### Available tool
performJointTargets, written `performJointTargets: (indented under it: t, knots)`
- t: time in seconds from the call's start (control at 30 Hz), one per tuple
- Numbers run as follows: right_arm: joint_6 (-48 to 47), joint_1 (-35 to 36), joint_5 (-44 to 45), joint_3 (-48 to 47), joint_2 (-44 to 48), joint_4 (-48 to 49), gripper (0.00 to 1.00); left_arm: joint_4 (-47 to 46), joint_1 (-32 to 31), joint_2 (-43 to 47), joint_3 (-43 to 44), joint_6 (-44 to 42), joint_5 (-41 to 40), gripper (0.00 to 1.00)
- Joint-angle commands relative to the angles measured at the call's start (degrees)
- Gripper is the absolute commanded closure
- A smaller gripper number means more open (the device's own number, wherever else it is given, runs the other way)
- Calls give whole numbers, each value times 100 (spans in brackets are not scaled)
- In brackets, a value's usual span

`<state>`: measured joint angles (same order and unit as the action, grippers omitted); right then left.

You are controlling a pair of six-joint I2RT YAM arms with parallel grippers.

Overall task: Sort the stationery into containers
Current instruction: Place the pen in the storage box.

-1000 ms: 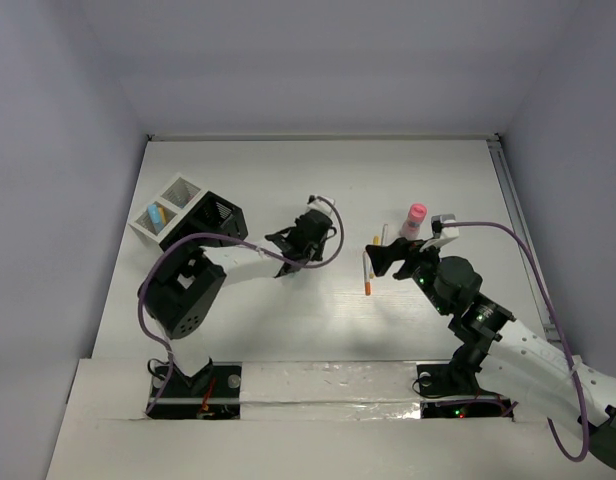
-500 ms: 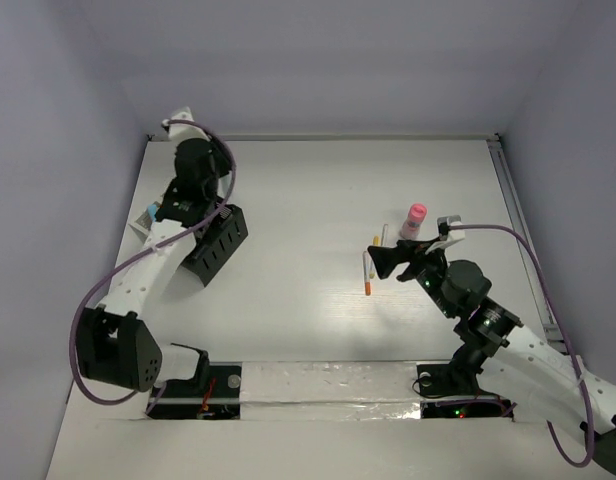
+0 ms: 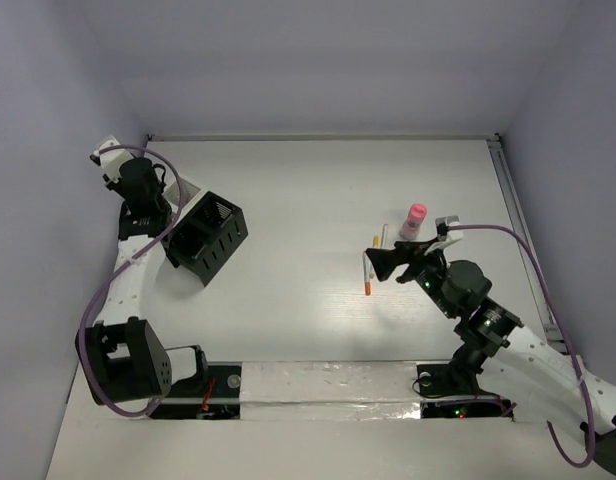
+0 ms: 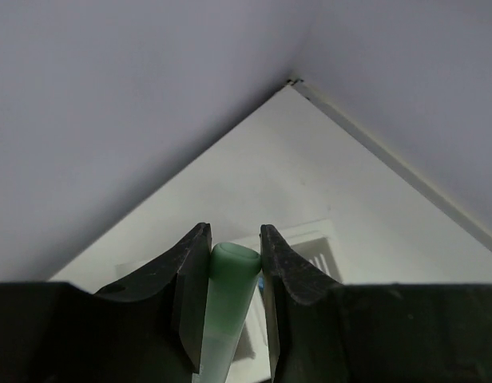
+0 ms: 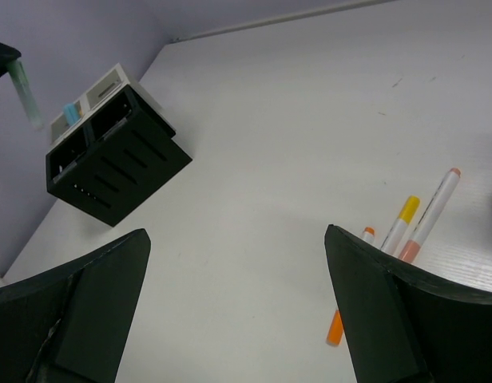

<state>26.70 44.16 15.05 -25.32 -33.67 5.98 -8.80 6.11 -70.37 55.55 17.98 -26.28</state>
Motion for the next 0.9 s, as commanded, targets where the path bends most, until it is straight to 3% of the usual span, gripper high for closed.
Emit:
performJointTargets:
  t: [0.0,0.13,0.87]
  knots:
    - [20,-30,-81,-113,1,158,4,-649,345,-135,-9,-312,-132,98]
    - [2,-30,-63,-131,-139,176,4,-887,593,-337,78,-417,88,98]
    - [-33,-30,-187,45,-122,510,4,-1863,593,-1076,-246,-699,193,92]
